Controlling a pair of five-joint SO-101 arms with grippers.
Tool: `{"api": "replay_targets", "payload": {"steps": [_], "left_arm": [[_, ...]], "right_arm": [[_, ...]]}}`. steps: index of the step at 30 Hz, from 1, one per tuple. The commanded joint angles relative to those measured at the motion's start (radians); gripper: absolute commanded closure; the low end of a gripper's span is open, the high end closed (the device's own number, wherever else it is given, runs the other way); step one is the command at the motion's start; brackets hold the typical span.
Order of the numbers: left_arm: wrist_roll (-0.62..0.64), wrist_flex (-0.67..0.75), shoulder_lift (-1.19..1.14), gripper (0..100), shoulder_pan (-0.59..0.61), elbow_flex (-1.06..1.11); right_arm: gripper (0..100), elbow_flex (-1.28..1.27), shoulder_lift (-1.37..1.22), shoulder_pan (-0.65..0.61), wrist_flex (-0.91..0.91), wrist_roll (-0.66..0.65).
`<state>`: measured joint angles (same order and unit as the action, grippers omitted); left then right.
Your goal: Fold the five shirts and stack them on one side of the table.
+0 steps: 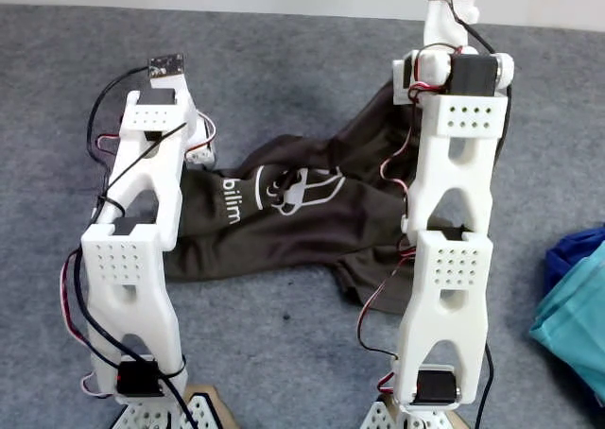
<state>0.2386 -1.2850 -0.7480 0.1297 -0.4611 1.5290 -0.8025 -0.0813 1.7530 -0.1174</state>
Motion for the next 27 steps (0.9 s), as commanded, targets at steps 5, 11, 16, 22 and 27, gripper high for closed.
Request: {"api": "replay_targets", "payload": {"steps": [5, 11, 16, 22, 27], "left_arm": [[-0.006, 0.008, 0.005, 99, -0.008, -0.012], [-0.006, 0.002, 0.005, 99, -0.025, -0.073], [-0.005, -0.049, 0.007, 99, -0.022, -0.182], [-0.005, -0.163, 0.005, 99, -0.025, -0.389], [-0.006, -0.247, -0.002, 99, -0.025, -0.496]], "right_arm": [[99.2, 0.002, 0.013, 0.013, 0.007, -0.008], [99.2, 0.002, 0.012, 0.015, 0.007, -0.009], [99.2, 0.002, 0.012, 0.024, 0.007, -0.009], [99.2, 0.004, 0.012, 0.025, 0.007, -0.009], [99.2, 0.004, 0.012, 0.028, 0.007, -0.009]]}}
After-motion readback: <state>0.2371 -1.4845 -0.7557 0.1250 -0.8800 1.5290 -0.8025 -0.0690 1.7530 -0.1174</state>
